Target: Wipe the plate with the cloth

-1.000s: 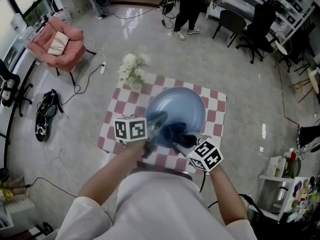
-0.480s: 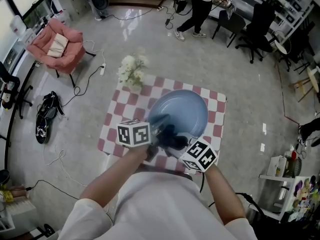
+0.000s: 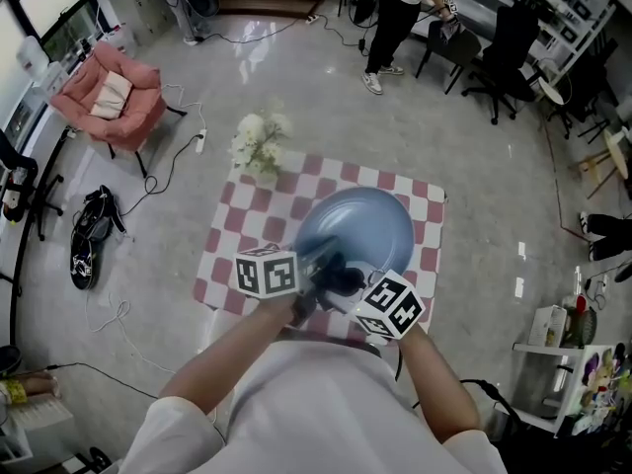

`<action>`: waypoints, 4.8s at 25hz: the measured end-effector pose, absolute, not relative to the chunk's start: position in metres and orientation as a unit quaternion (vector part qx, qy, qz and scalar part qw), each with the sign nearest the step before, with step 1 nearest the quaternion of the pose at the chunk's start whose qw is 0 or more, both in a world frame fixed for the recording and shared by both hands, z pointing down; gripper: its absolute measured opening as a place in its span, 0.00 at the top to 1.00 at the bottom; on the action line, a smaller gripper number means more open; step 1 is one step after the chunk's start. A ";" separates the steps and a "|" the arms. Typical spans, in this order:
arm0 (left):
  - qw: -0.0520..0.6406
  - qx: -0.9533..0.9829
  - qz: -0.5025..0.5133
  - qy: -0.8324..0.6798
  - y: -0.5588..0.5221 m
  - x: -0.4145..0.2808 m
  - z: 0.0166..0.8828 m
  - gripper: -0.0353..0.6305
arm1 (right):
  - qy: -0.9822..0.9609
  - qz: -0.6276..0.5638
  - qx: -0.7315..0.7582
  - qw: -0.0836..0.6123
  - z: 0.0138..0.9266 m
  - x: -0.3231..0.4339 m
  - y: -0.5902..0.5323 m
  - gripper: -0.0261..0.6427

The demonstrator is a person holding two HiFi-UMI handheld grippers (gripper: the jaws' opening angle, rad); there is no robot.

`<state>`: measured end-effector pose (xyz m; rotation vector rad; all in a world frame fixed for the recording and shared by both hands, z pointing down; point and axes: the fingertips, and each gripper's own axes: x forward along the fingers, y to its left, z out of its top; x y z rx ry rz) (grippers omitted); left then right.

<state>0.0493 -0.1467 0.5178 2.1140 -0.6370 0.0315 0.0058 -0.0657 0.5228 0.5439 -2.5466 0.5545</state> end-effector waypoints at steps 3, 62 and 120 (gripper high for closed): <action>0.449 0.855 0.013 -0.259 -0.148 0.046 0.517 0.83 | -0.929 0.208 0.203 0.230 0.522 0.004 -0.067 0.76; 0.471 0.854 0.065 -0.209 -0.108 0.043 0.532 0.83 | -0.848 0.145 0.436 0.264 0.499 0.128 -0.129 0.76; 0.111 0.941 0.276 -0.163 -0.119 0.054 0.541 0.83 | -0.953 0.096 0.205 0.201 0.415 0.044 -0.081 0.77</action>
